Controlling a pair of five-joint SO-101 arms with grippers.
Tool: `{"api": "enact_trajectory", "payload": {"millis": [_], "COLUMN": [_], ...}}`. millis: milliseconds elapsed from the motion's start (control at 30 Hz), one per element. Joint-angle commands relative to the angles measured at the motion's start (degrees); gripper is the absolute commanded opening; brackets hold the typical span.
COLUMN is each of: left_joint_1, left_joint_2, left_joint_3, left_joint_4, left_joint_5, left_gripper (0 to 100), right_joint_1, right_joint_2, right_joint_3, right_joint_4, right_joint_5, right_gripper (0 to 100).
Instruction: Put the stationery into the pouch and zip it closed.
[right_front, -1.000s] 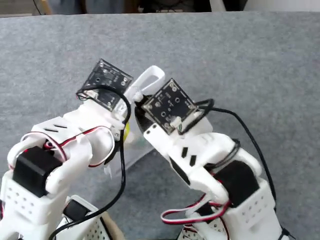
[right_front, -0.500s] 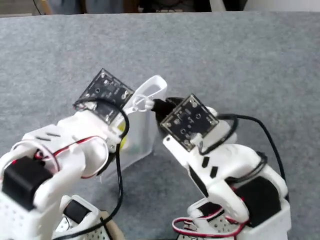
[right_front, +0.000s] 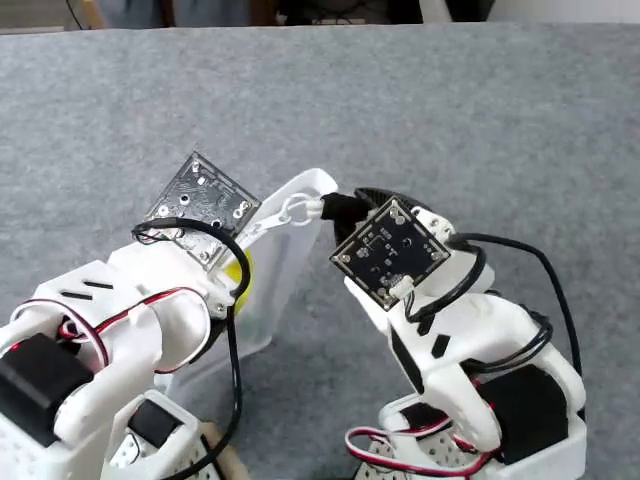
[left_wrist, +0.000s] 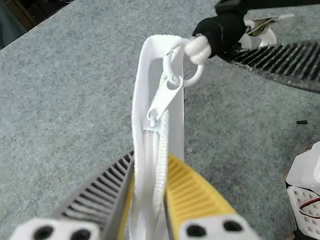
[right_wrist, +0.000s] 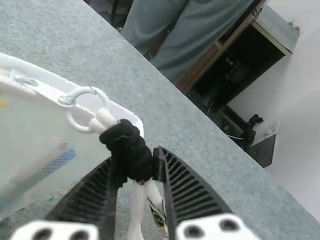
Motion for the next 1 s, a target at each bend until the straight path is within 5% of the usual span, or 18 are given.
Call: {"api": "enact_trajectory", "payload": {"millis": [0,967], "left_joint_1": [0.0,2.9], "left_joint_2": [-4.6,-7.9], "left_joint_3": [-2.9,-8.1], "left_joint_4": [1.0,1.0], "left_joint_5": [0.0,4.1], "left_gripper": [3,3], "right_joint_1": [5.1,19.7], "right_joint_2": [-0.3,-0.4], "right_joint_3": [0.6,19.3], "right_joint_4": [-1.1,-14.4], "right_joint_5": [1.0,3.3], "right_gripper": [1.2,1.2]}}
